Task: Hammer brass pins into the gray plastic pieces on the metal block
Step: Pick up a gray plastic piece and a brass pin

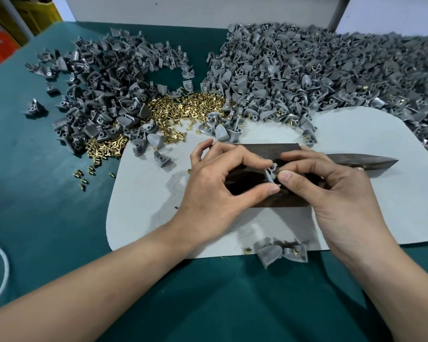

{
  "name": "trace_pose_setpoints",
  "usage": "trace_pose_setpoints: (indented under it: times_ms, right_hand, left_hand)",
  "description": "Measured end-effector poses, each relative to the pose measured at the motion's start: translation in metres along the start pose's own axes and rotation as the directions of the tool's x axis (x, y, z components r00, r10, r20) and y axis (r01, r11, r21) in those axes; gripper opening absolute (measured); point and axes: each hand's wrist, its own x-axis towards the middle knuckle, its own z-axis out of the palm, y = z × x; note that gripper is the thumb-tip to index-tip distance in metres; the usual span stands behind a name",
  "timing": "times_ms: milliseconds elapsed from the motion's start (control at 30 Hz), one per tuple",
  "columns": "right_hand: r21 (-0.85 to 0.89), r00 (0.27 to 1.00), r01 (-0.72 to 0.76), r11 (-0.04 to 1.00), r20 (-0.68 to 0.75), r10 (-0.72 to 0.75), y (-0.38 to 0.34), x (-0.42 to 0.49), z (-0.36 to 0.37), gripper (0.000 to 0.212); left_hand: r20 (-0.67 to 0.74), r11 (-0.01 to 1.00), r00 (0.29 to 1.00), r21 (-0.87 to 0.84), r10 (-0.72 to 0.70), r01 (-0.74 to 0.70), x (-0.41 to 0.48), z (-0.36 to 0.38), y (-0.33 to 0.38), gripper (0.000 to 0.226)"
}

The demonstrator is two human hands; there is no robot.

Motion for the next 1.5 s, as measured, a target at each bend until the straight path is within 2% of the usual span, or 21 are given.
trace_pose_setpoints:
  times_ms: [300,433,567,767,967,1233,1500]
  right_hand:
    - [-0.012,1.000,-0.004,1.000,0.011,0.005,0.0005,0.0003,-0.0016,0.009]
    - [-0.027,1.000,0.000,1.000,0.023,0.001,0.0008,0.0010,-0.0039,0.004]
    - [-0.093,0.999,0.025,0.995,0.040,-0.021,0.0006,0.0017,-0.0049,0.014]
    - [-0.220,0.995,0.095,0.971,0.046,-0.087,-0.0014,0.0021,-0.0042,0.016]
    - [-0.412,0.982,0.188,0.892,0.055,-0.181,-0.0039,0.0001,-0.0023,0.005]
    - [-0.410,0.977,0.205,0.889,0.040,-0.207,-0.0041,-0.0007,-0.0019,0.005]
    - [-0.304,0.985,0.170,0.937,0.016,-0.173,-0.0034,0.0002,-0.0001,0.017]
  left_hand:
    - [-0.002,1.000,1.000,-0.006,-0.021,0.021,0.0009,-0.0003,0.0010,0.027]
    - [-0.002,1.000,1.000,-0.001,-0.019,0.019,0.0014,-0.0001,0.0012,0.027]
    - [0.001,1.000,1.000,0.000,-0.016,0.016,0.0018,-0.0001,0.0018,0.026]
    - [0.000,1.000,1.000,0.008,0.008,-0.008,0.0021,0.0002,0.0020,0.027]
    - [-0.007,1.000,1.000,0.010,0.014,-0.014,0.0011,0.0007,0.0012,0.027]
    - [-0.008,1.000,1.000,-0.002,0.014,-0.014,0.0002,0.0009,0.0011,0.030]
    - [-0.011,1.000,1.000,-0.021,0.001,-0.001,0.0008,0.0002,0.0009,0.028]
